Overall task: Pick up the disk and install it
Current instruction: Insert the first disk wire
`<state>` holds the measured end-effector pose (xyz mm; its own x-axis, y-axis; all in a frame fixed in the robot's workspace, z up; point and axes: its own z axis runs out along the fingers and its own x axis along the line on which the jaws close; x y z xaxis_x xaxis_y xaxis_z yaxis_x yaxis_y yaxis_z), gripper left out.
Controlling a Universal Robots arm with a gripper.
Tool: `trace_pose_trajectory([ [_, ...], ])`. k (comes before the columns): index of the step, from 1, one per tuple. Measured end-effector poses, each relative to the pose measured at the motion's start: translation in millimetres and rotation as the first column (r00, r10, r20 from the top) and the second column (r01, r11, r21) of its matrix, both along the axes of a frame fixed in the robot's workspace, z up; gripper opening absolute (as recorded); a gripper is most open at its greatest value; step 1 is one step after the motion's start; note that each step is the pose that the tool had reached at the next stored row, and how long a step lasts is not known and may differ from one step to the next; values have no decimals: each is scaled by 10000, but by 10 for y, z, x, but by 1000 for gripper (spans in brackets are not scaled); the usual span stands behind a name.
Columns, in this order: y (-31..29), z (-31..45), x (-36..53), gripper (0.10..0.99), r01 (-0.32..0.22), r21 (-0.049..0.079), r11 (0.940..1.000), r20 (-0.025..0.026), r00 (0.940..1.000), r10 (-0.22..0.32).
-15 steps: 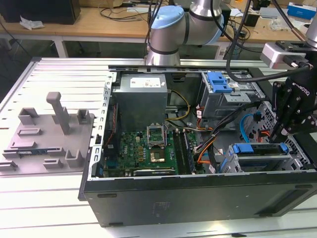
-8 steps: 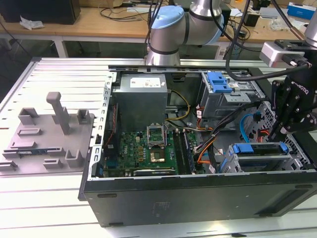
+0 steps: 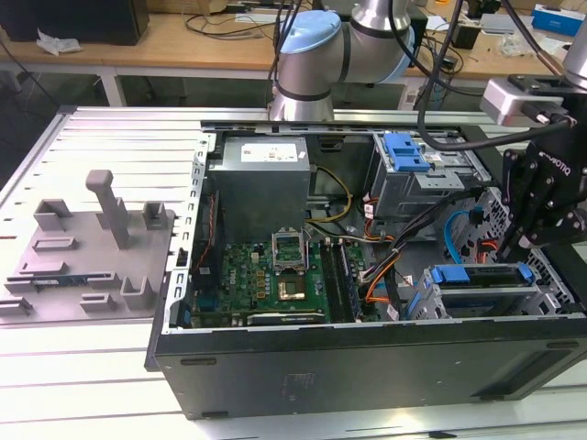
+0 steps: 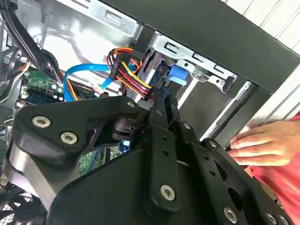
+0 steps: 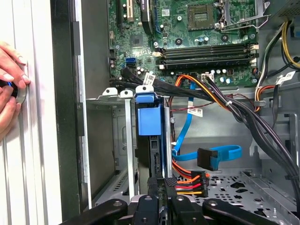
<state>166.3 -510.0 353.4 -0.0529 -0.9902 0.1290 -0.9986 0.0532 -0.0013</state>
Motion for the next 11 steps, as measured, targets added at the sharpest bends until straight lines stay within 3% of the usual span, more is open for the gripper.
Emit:
trace_pose_trajectory([
  [11, -6, -15, 0, 169, -1, 2, 10000, 0, 10000, 1],
])
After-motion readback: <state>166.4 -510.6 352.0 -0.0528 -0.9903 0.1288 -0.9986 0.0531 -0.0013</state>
